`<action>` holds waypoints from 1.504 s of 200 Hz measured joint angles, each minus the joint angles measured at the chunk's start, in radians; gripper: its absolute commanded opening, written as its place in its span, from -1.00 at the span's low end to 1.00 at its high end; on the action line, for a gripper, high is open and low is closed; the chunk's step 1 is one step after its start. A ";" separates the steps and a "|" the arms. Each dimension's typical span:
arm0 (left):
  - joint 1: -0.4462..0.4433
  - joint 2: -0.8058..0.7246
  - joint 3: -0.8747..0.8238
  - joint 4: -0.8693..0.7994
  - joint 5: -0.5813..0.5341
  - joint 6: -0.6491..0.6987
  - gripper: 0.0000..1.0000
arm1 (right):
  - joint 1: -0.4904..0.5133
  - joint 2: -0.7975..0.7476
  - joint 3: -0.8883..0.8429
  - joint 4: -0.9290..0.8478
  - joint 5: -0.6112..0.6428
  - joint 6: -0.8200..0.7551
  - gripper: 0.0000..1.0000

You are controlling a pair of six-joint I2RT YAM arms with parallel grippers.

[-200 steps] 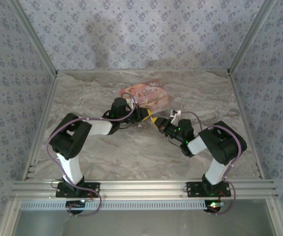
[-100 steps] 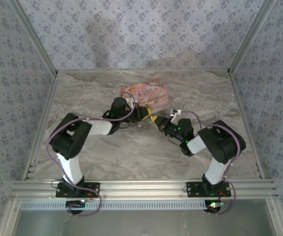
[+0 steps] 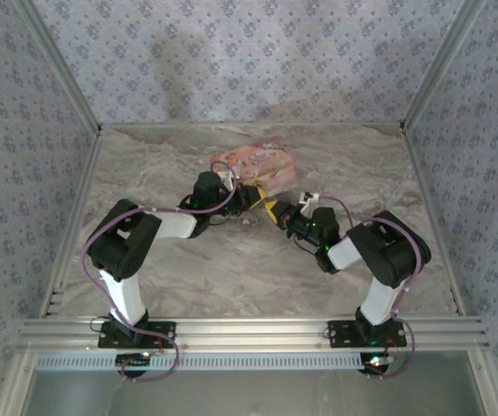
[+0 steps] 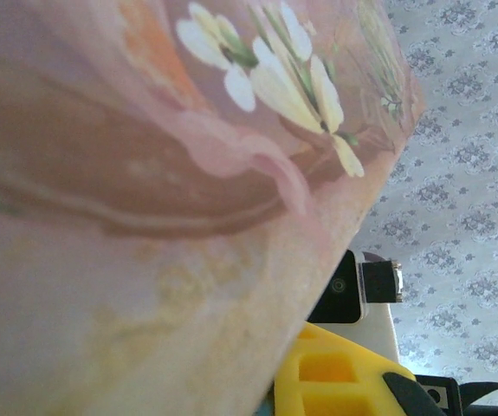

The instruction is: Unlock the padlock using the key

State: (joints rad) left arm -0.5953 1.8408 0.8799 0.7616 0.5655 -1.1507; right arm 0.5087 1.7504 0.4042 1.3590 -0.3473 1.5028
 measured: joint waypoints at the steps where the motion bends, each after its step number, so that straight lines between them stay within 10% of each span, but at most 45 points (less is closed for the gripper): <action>1: 0.000 0.000 0.000 0.000 0.000 0.000 -0.98 | 0.000 0.000 0.000 0.000 0.000 0.001 -1.00; 301: 0.016 0.001 0.000 0.050 -0.057 -0.047 -1.00 | -0.025 0.062 0.166 -0.113 -0.054 -0.030 -1.00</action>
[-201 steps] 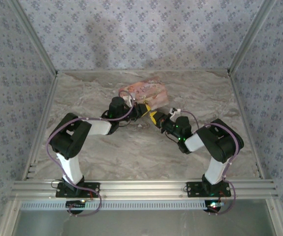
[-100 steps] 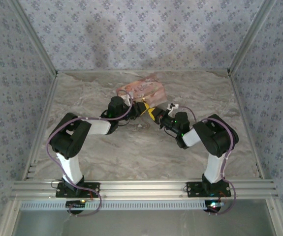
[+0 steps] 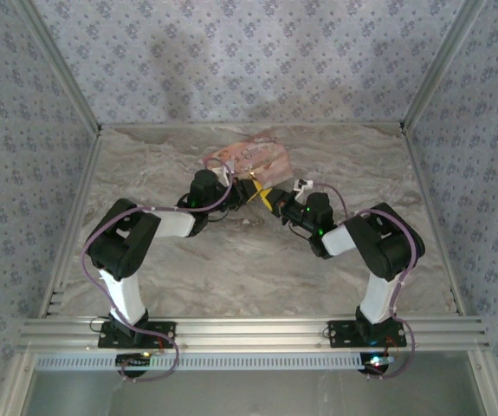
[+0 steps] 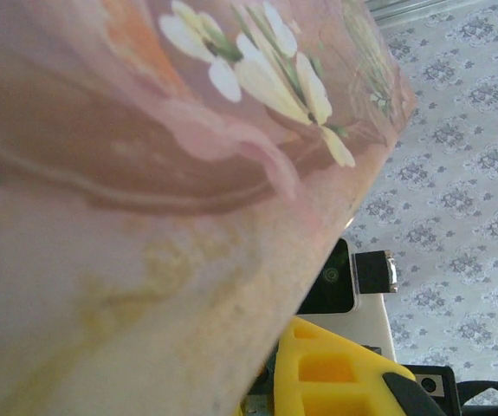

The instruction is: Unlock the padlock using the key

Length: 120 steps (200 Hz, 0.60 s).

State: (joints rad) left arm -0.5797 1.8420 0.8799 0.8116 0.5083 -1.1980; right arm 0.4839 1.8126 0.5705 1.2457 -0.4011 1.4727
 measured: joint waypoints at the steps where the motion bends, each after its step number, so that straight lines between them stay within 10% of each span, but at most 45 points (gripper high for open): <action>1: 0.000 0.000 0.000 0.000 0.000 0.000 -1.00 | 0.000 0.000 0.000 -0.002 0.000 0.000 -1.00; 120: -0.005 0.000 0.000 -0.035 0.000 0.018 -1.00 | -0.004 -0.018 0.000 -0.061 -0.018 -0.008 -1.00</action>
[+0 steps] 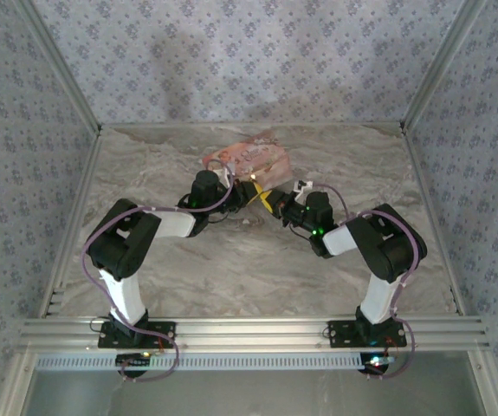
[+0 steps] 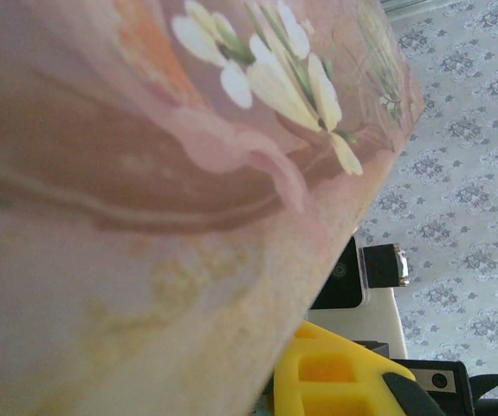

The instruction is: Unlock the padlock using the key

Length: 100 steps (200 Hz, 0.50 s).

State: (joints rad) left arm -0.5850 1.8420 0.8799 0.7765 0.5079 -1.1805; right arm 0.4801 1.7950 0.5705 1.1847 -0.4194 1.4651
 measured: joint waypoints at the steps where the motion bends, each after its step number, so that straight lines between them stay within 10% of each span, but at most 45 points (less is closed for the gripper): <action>1: 0.000 0.000 0.000 0.000 0.000 0.001 -1.00 | 0.000 0.000 0.000 0.000 0.000 0.000 -1.00; 100: -0.004 0.000 0.000 -0.051 0.041 0.018 -1.00 | 0.000 -0.031 -0.037 -0.039 -0.013 -0.031 -0.95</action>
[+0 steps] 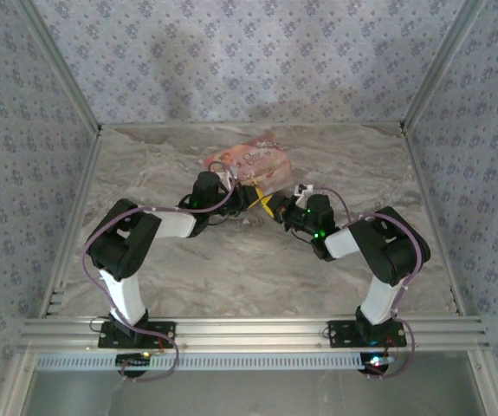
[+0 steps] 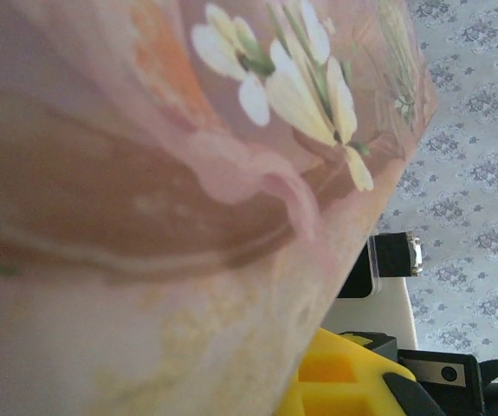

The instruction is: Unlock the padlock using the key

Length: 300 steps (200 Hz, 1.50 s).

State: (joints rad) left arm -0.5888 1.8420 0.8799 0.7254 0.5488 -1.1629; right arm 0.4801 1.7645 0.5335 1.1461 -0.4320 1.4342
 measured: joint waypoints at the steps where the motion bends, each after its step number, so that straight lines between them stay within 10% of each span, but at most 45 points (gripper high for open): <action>1: 0.000 0.000 0.000 0.000 0.000 0.000 -1.00 | 0.000 0.000 0.000 -0.001 0.000 0.000 -0.94; 140: -0.027 -0.034 -0.002 -0.180 0.134 0.089 -1.00 | -0.037 -0.184 -0.149 -0.139 0.004 -0.095 -0.38; 221: -0.049 -0.095 0.053 -0.489 0.098 0.209 -1.00 | -0.035 -0.567 -0.146 -0.744 0.059 -0.388 -0.42; 300: -0.066 -0.103 0.109 -0.668 0.036 0.231 -1.00 | 0.143 -0.610 0.012 -1.162 0.261 -0.697 -0.41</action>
State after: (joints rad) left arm -0.6552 1.7386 0.9894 0.0570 0.5850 -0.9318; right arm 0.6228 1.1549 0.5457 -0.0158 -0.1707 0.7372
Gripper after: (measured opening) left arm 0.098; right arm 0.284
